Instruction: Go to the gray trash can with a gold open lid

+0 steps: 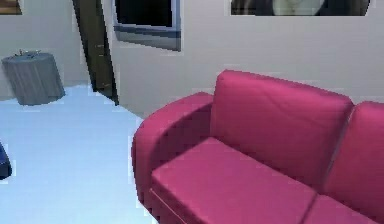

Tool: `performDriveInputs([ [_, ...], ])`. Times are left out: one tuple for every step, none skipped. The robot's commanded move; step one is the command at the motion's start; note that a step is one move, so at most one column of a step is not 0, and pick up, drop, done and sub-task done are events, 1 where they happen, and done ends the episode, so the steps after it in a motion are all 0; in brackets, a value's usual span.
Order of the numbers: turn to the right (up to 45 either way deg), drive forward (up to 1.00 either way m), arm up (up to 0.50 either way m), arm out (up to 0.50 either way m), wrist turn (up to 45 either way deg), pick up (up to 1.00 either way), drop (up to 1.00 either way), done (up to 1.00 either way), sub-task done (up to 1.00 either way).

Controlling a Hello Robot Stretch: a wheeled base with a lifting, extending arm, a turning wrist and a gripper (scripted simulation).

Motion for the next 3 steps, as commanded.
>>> performDriveInputs([
  [-39.0, 0.0, 0.0, 0.0, 0.0, 0.0, 0.0, 0.0, 0.0],
  [0.0, 1.0, 0.0, 0.0, 0.0, 0.0, 0.0, 0.0, 0.0],
  [-3.0, 0.0, 0.0, 0.0, 0.0, 0.0, 0.0, 0.0, 0.0],
])
